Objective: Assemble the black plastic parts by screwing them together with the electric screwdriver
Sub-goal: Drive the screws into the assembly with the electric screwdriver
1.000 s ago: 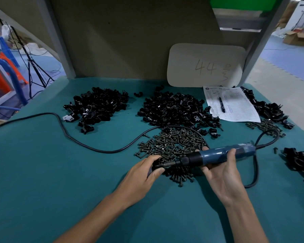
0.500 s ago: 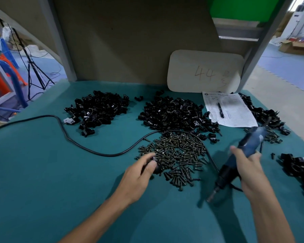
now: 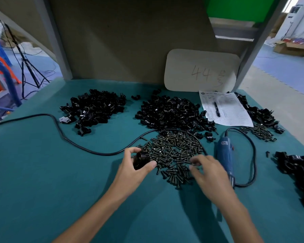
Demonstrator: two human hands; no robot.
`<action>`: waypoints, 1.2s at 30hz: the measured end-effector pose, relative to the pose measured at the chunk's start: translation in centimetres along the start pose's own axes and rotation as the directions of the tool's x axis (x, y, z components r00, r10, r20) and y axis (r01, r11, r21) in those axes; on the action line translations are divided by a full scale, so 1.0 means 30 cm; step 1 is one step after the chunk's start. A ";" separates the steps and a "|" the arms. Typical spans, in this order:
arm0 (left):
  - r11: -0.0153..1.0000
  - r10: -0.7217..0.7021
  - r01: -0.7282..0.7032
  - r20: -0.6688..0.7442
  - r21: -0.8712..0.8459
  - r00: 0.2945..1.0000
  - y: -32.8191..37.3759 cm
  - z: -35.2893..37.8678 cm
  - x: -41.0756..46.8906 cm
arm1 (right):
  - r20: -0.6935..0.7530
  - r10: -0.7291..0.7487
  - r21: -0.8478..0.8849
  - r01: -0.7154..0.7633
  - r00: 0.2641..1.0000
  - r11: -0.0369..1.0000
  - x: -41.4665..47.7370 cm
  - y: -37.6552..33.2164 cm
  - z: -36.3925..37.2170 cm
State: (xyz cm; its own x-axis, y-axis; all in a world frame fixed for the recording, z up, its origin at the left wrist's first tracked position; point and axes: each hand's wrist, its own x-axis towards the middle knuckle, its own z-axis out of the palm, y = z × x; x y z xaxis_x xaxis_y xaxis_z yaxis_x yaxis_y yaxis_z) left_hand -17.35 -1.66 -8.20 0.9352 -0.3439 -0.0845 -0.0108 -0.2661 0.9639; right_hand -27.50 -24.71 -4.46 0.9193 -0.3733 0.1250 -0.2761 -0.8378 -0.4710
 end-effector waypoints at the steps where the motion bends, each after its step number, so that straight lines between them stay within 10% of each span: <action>1: 1.000 0.012 -0.012 -0.006 0.029 1.000 0.000 0.004 -0.005 | 0.040 -0.023 -0.007 0.023 0.999 1.000 -0.002 -0.015 0.018; 20: 0.963 0.233 -0.235 0.035 0.134 0.972 -0.023 0.016 -0.005 | 0.173 0.059 -0.040 -0.053 0.983 0.998 0.033 -0.022 0.036; 24: 0.950 0.259 -0.269 0.082 0.159 0.962 -0.028 0.024 -0.006 | 0.031 0.037 0.256 -0.044 0.999 0.966 0.018 -0.030 0.017; 28: 0.925 0.278 -0.303 0.132 0.230 0.951 -0.035 0.027 -0.005 | 0.140 0.020 0.740 -0.118 0.990 0.663 -0.005 -0.114 0.045; 36: 0.894 0.313 -0.356 0.190 0.272 0.930 -0.031 0.031 -0.004 | 0.133 -0.026 0.748 -0.083 0.991 0.658 -0.004 -0.173 0.100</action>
State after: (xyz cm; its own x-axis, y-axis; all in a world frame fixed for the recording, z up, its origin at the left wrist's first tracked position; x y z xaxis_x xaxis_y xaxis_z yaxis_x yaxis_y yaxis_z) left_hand -17.77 -2.21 -9.32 0.7995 -0.5746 0.1751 -0.4393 -0.3605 0.8228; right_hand -25.34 -19.12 -4.66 0.9553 -0.2949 0.0203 -0.0479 -0.2224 -0.9738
